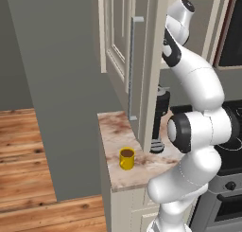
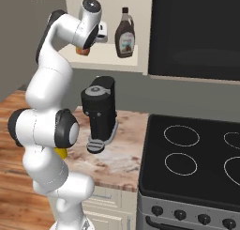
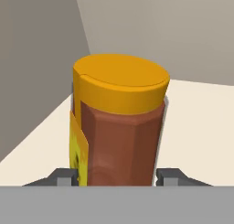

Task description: Pick the syrup bottle and honey bottle from the cabinet and place them next to the mug.

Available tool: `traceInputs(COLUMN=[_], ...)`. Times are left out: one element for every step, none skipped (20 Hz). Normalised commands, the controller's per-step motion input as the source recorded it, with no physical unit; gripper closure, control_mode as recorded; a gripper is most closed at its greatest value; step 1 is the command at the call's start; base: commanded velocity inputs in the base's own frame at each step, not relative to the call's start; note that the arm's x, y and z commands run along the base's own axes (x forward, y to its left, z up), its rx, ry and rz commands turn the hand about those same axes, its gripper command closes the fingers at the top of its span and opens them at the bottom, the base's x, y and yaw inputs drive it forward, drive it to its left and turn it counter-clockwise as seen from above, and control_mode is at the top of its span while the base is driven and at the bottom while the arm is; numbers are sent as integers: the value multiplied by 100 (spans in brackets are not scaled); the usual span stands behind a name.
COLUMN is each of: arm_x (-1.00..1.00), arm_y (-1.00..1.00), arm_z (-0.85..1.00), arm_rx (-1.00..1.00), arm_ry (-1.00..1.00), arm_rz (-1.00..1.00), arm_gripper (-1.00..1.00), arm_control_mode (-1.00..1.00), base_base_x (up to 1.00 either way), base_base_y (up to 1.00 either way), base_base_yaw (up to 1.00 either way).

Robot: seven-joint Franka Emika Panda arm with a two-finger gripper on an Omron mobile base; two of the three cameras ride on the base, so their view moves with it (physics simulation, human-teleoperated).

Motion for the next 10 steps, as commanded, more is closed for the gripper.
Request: traceInputs(arm_x=[-6, -15, -16, -19, -23, -41, -48, -57, -57, -56], arm_y=[0, 1, 2, 0, 0, 0, 0, 0, 0, 0], arm_z=[0, 0, 0, 0, 0, 0, 0, -1, -1, -3], arm_rx=[0, 0, 0, 0, 0, 0, 0, 0, 0, 0], arm_ry=[0, 0, 0, 0, 0, 0, -1, -4, -5, -5], arm_rz=[0, 0, 0, 0, 0, 0, 0, 0, 0, 0], arm_gripper=[100, 100, 100, 100, 100, 100, 100, 100, 100, 100], arm_control_mode=[-100, -100, -100, -100, -100, -100, -100, -100, -100, -100], base_base_x=[0, 0, 0, 0, 0, 0, 0, 0, 0, 0], base_base_y=[0, 0, 0, 0, 0, 0, 0, 0, 0, 0], base_base_yaw=[0, 0, 0, 0, 0, 0, 0, 0, 0, 0])
